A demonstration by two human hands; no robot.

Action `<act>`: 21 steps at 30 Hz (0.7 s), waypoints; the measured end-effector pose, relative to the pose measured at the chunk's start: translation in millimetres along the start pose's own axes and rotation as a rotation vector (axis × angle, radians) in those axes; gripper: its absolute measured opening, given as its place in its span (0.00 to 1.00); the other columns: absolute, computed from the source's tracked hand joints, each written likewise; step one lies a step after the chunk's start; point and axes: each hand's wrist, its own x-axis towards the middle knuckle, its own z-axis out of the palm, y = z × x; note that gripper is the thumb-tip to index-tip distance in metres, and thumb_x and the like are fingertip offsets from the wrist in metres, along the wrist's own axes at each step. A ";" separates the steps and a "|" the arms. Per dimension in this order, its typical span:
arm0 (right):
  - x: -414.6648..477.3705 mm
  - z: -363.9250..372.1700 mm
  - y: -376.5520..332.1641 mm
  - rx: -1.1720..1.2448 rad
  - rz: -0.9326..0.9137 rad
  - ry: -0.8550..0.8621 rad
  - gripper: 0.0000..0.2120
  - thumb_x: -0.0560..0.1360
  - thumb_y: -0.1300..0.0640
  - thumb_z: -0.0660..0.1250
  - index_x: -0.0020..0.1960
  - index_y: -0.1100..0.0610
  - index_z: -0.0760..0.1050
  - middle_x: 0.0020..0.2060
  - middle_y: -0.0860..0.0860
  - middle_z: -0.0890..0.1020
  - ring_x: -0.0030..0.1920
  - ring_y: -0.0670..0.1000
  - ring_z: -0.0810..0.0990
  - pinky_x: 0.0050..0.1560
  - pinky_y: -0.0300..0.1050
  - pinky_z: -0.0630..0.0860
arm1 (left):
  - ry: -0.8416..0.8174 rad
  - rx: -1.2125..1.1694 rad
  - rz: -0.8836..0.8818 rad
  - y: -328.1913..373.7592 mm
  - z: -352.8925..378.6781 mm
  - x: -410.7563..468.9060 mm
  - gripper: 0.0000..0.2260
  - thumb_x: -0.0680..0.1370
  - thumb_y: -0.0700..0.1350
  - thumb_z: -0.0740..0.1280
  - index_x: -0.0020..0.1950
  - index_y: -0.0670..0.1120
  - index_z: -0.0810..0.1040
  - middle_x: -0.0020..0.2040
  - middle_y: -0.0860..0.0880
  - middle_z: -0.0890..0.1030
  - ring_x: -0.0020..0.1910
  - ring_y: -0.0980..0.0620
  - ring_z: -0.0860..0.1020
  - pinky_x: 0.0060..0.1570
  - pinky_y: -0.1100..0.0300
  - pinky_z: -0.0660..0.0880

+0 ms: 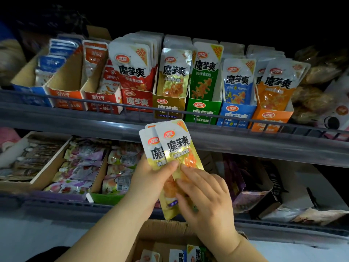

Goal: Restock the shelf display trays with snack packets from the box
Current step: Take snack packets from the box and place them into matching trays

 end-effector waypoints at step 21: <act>35.1 -36.1 9.2 0.947 1.141 -0.235 0.08 0.70 0.67 0.67 0.43 0.56 0.74 0.32 0.47 0.84 0.35 0.42 0.82 0.36 0.35 0.79 | -0.147 0.136 -0.057 3.7 3.7 3.2 0.15 0.75 0.38 0.64 0.56 0.54 0.70 0.49 0.58 0.78 0.49 0.64 0.75 0.42 0.70 0.70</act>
